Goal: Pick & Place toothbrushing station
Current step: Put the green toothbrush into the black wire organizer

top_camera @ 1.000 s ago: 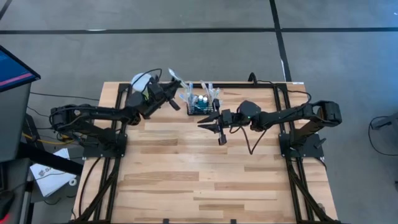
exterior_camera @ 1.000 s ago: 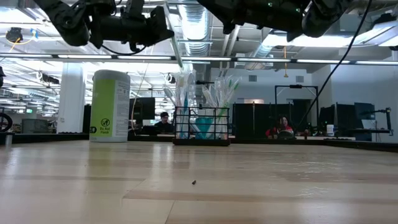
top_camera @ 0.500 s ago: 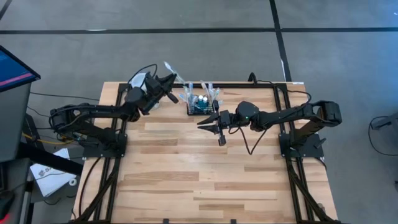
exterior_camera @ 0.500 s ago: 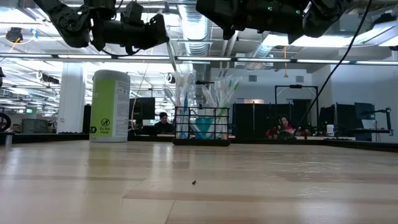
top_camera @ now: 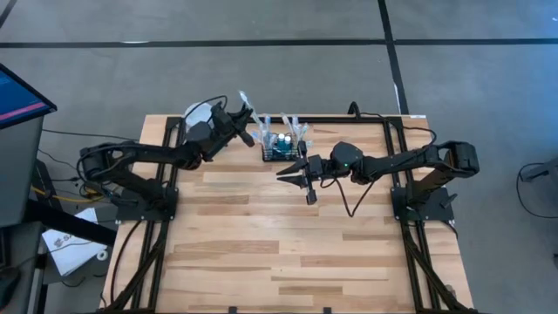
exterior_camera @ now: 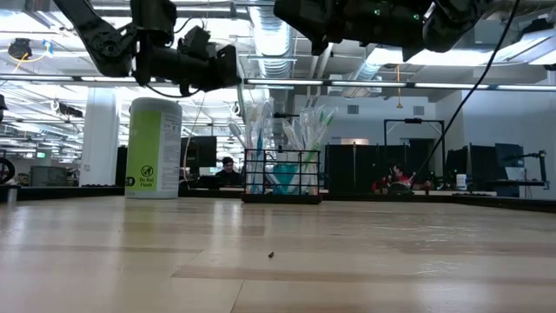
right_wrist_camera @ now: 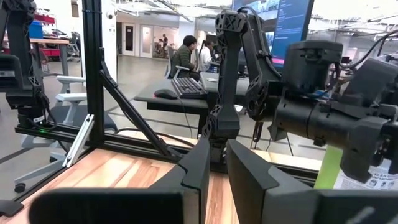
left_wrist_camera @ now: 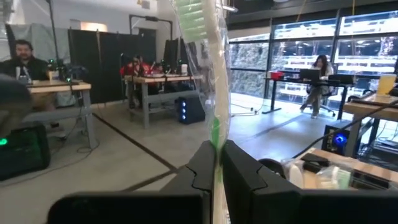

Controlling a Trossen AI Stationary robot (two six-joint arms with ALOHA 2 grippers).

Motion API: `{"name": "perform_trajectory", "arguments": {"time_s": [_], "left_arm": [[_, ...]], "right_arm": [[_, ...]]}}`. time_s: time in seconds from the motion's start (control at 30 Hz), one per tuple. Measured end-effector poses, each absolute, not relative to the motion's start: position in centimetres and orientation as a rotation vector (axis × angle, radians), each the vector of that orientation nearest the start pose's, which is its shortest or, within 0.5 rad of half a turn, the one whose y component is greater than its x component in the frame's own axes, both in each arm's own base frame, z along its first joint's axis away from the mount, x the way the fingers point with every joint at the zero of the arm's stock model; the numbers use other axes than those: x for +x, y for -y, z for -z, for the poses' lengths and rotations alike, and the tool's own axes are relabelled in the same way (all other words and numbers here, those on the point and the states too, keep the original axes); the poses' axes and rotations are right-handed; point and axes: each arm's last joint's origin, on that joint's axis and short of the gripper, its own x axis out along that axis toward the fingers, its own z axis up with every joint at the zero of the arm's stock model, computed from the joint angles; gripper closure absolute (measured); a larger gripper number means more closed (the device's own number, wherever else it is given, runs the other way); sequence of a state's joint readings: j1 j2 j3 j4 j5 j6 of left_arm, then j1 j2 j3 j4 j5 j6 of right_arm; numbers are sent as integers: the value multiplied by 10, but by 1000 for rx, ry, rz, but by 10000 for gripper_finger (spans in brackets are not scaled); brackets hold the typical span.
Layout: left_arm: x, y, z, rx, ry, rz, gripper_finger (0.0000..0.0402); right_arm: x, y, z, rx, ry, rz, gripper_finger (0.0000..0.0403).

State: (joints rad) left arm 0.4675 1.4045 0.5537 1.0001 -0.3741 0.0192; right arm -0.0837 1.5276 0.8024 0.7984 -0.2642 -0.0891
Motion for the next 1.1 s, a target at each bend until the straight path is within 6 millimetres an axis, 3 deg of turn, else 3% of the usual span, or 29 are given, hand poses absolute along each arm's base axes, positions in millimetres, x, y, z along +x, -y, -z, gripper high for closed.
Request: {"name": "perform_trajectory", "arguments": {"time_s": [0.57, 1.1], "left_arm": [[257, -139, -198, -64, 50, -775, 396], [261, -141, -187, -91, 24, -773, 396]], "right_arm": [[327, 20, -255, -99, 67, -178, 355], [327, 20, -255, -99, 67, -178, 355]]}}
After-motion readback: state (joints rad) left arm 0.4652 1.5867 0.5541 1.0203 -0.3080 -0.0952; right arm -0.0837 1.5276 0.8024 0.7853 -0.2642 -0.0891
